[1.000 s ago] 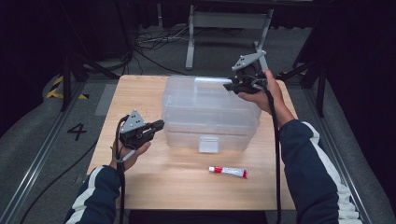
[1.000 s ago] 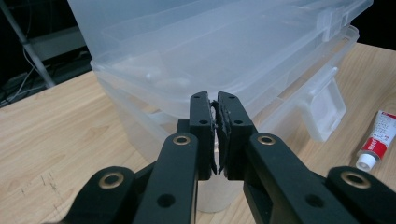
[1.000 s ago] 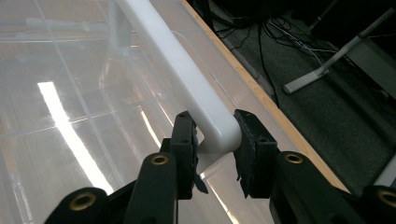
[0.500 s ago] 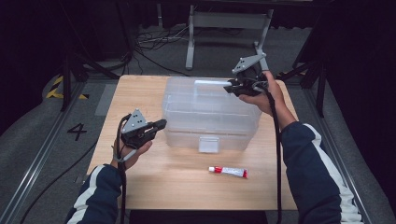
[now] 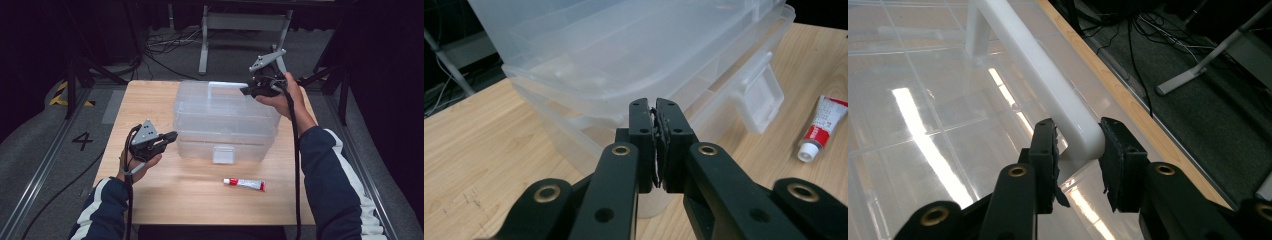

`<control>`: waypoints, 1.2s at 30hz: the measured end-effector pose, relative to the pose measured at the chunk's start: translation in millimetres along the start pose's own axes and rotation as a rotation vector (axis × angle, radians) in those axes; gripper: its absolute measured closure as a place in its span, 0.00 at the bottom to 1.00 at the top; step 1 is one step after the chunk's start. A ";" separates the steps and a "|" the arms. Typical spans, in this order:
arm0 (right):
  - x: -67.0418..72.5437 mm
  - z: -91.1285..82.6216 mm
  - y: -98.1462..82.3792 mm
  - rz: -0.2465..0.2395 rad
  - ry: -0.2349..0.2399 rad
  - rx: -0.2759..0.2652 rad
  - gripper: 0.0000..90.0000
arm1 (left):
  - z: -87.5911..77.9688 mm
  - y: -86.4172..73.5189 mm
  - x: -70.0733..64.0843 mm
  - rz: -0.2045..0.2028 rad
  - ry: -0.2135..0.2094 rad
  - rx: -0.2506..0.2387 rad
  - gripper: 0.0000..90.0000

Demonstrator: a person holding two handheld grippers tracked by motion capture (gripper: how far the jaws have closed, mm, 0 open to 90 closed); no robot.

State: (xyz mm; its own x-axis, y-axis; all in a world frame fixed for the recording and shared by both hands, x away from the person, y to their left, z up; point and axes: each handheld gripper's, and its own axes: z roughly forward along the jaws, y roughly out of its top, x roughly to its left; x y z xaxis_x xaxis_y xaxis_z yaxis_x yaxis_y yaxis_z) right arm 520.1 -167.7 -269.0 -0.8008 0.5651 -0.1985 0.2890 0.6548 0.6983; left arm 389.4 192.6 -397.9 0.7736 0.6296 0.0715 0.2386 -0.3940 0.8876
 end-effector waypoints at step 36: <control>-4.4 -46.3 -40.8 0.002 -0.087 -0.160 0.57 | 17.2 -3.3 8.9 -0.029 0.038 0.019 1.00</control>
State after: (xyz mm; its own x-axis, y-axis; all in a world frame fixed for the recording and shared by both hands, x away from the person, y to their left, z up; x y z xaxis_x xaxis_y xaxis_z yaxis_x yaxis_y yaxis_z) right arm 487.5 -220.2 -264.8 -0.7499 0.6124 -0.2504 0.1984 0.5692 0.7979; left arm 405.6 188.0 -408.0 0.7433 0.6660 0.0632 0.2722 -0.3873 0.8808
